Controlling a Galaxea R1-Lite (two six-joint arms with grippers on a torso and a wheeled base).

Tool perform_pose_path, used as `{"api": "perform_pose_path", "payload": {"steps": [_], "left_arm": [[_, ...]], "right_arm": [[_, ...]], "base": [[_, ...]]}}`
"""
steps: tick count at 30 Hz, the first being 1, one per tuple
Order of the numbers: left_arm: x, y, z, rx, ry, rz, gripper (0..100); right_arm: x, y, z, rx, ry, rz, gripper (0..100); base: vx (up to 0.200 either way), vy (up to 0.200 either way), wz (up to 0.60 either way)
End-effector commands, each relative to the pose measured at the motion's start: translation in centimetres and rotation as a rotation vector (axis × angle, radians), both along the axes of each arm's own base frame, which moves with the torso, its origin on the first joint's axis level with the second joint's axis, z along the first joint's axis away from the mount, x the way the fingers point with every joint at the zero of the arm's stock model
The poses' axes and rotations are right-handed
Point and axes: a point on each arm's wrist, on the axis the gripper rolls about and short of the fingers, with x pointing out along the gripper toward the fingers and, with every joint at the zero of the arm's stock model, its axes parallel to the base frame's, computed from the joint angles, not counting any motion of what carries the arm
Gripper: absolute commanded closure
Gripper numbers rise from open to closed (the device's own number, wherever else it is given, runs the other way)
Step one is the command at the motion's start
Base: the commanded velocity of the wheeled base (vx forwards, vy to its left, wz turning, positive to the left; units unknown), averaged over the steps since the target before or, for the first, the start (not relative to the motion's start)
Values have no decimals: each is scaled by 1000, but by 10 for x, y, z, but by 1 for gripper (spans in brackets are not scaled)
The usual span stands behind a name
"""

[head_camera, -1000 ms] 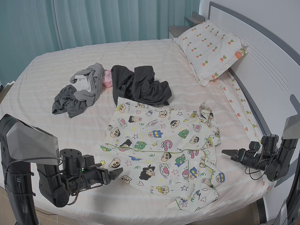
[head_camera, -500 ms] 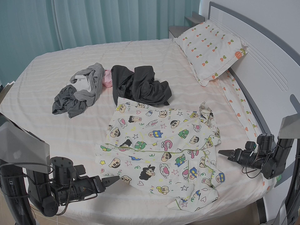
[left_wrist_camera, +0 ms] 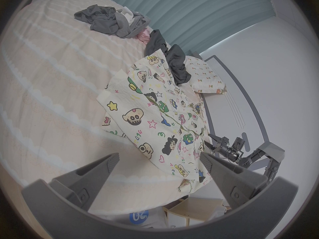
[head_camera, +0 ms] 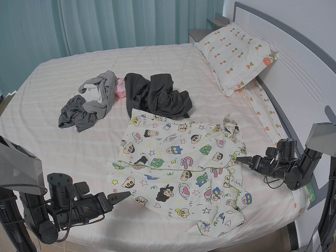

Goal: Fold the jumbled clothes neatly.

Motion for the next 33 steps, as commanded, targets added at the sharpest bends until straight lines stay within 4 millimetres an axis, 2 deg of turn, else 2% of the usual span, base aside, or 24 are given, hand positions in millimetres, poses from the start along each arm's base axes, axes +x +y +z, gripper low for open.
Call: {"api": "perform_pose_path", "payload": {"steps": [1, 10, 13, 17, 26, 28, 33], "left_arm": [[-3, 1, 1, -18, 17, 9, 0], [-3, 0, 1, -46, 39, 25, 0], [-3, 0, 1, -46, 39, 25, 0], [-3, 0, 1, -45, 38, 27, 0], [-3, 1, 0, -38, 40, 68, 0], [-3, 0, -1, -35, 47, 66, 0], [-2, 1, -2, -33, 49, 71, 0]], "right_arm": [[5, 16, 7, -6, -32, 30, 0], [-17, 48, 1, -11, 21, 125, 0], [-25, 61, 0, -16, 29, 166, 0], [-36, 86, 7, -39, -6, 207, 0], [-47, 130, 8, -78, -38, 271, 0], [-52, 147, 9, -87, -52, 300, 0], [-48, 168, -3, -141, -15, 296, 0]], "base": [[0, 0, 0], [0, 0, 0], [0, 0, 0], [0, 0, 0], [0, 0, 0], [0, 0, 0], [0, 0, 0]]}}
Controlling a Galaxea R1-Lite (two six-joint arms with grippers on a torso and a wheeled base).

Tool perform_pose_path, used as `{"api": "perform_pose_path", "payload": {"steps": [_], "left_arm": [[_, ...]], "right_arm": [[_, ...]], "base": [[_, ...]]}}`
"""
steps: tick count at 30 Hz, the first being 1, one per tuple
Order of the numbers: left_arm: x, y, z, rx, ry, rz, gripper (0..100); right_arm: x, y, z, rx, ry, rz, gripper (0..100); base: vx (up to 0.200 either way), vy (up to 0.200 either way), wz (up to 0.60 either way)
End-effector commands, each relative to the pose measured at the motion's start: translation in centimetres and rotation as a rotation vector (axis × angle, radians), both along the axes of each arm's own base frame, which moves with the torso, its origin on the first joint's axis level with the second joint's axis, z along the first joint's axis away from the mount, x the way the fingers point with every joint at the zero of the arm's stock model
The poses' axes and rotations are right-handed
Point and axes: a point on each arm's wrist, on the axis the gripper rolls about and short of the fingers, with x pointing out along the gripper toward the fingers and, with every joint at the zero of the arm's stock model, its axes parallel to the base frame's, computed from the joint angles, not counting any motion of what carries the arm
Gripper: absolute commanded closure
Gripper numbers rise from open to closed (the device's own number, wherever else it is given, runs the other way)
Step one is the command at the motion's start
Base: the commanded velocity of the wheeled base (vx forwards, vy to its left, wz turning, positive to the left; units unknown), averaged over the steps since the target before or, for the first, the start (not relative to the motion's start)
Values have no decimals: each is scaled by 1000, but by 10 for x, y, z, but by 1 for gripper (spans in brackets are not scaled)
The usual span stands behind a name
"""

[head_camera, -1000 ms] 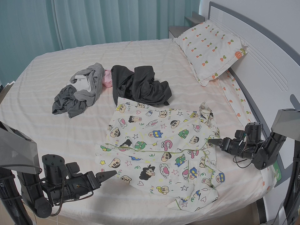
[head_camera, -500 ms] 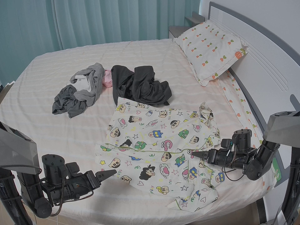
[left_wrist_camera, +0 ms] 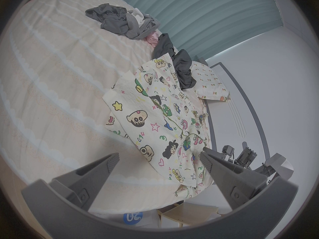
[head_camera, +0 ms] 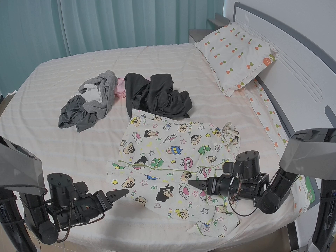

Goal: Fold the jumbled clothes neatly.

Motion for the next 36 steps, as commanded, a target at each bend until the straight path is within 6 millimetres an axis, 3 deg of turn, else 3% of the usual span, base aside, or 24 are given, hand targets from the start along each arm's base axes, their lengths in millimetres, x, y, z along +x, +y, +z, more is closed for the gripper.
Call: {"api": "perform_pose_path", "payload": {"steps": [1, 6, 16, 23, 27, 36], "left_arm": [[-2, 1, -3, 7, 18, 3, 0], [-2, 1, -4, 10, 23, 8, 0], [-2, 1, -7, 1, 48, 27, 0], [-2, 2, -8, 0, 50, 30, 0], [-1, 2, -8, -2, 53, 31, 0], [-1, 2, -10, 2, 62, 34, 0]], "right_arm": [[4, 20, -10, -40, 27, 11, 0], [9, 0, -12, -61, 62, -49, 0], [-23, -56, -8, -75, 189, -186, 0], [-27, -85, -8, -54, 198, -279, 0], [-38, -86, -12, -66, 233, -264, 0], [-83, -58, -16, -62, 274, -112, 0]], "base": [[0, 0, 0], [0, 0, 0], [0, 0, 0], [0, 0, 0], [0, 0, 0], [0, 0, 0]]}}
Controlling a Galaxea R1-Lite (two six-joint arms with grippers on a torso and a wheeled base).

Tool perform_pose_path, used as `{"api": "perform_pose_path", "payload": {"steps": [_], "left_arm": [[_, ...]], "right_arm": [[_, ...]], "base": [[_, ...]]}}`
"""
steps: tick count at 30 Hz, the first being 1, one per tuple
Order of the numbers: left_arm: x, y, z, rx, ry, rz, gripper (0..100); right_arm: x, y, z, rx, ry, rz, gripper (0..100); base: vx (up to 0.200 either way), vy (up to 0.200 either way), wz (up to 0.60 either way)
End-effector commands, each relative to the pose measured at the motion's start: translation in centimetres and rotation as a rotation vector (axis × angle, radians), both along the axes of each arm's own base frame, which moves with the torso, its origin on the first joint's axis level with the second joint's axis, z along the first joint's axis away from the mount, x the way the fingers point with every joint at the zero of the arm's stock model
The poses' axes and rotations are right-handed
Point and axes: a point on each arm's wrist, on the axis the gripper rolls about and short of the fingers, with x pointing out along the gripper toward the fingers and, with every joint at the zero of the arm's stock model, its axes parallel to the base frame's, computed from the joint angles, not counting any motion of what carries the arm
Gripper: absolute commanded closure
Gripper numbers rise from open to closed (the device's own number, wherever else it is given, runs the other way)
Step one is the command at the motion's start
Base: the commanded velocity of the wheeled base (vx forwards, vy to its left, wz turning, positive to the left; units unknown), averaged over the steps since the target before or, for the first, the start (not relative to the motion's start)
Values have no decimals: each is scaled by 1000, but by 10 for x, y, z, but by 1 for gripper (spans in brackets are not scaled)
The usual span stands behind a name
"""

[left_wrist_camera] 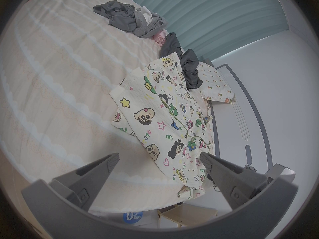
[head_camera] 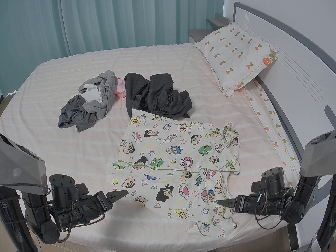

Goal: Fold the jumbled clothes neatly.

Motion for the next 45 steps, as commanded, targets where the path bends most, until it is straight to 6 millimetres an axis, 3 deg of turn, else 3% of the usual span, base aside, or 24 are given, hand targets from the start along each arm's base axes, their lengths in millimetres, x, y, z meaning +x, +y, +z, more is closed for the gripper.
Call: {"api": "perform_pose_path", "payload": {"steps": [1, 6, 12, 21, 27, 32, 37, 45], "left_arm": [[-2, 1, -4, 9, 24, 0, 0], [-2, 1, -5, 10, 28, 0, 0], [-2, 1, -5, 11, 29, 2, 0], [-2, 0, -7, 14, 38, -1, 0], [-2, 0, -7, 14, 38, -1, 0], [-2, 0, -8, 14, 40, -1, 0], [-2, 0, -9, 17, 44, 1, 0], [-2, 0, -9, 22, 42, 6, 0]], "right_arm": [[-28, 15, -1, 14, 33, 77, 0], [-52, 28, -4, 9, 58, 166, 0], [-53, 21, -3, -27, 43, 110, 0], [-15, -41, 24, 59, -80, -190, 0], [11, -68, 26, 76, -130, -305, 0], [37, -71, 10, 33, -136, -327, 0], [65, -67, -9, -152, -130, -306, 0], [63, -47, -3, -294, -119, -196, 0]], "base": [[0, 0, 0], [0, 0, 0], [0, 0, 0], [0, 0, 0], [0, 0, 0], [0, 0, 0], [0, 0, 0], [0, 0, 0]]}}
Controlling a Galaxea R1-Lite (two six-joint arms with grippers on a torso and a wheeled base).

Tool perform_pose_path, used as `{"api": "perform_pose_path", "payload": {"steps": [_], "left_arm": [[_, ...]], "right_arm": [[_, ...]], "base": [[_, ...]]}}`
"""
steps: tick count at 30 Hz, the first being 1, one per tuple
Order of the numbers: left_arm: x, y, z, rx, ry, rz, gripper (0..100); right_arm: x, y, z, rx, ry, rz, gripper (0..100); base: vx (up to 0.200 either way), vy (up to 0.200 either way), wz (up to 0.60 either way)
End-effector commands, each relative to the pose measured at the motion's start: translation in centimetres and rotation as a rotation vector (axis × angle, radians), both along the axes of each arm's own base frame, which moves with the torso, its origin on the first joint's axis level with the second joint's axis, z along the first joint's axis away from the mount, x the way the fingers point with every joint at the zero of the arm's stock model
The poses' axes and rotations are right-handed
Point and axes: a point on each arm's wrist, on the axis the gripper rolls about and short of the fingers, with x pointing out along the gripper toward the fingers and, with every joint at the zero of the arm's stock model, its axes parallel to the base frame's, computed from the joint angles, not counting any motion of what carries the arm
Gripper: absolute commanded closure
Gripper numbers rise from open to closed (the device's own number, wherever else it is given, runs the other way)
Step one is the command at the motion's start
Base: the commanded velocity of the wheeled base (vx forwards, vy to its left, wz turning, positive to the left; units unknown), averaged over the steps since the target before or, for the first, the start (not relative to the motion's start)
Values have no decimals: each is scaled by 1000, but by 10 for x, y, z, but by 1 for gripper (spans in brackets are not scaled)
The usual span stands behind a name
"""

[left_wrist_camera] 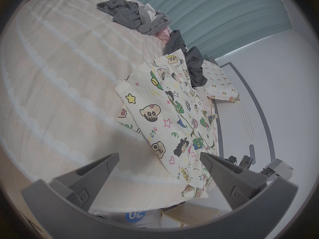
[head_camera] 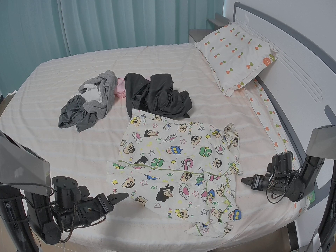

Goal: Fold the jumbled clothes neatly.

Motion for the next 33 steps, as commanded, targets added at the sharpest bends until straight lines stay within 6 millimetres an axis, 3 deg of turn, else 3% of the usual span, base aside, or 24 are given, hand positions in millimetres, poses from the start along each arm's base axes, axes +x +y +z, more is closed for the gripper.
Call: {"api": "perform_pose_path", "payload": {"steps": [1, 9, 33], "left_arm": [[-3, 1, -1, 4, 11, -1, 0], [-3, 1, -1, 5, 9, 2, 0], [-3, 0, -1, 7, 11, 0, 0]], "right_arm": [[2, 19, 4, -32, -17, 64, 0], [-7, 51, 4, -61, -19, 146, 0], [5, 87, -6, -5, 30, 190, 0]], "base": [[0, 0, 0], [0, 0, 0], [0, 0, 0]]}}
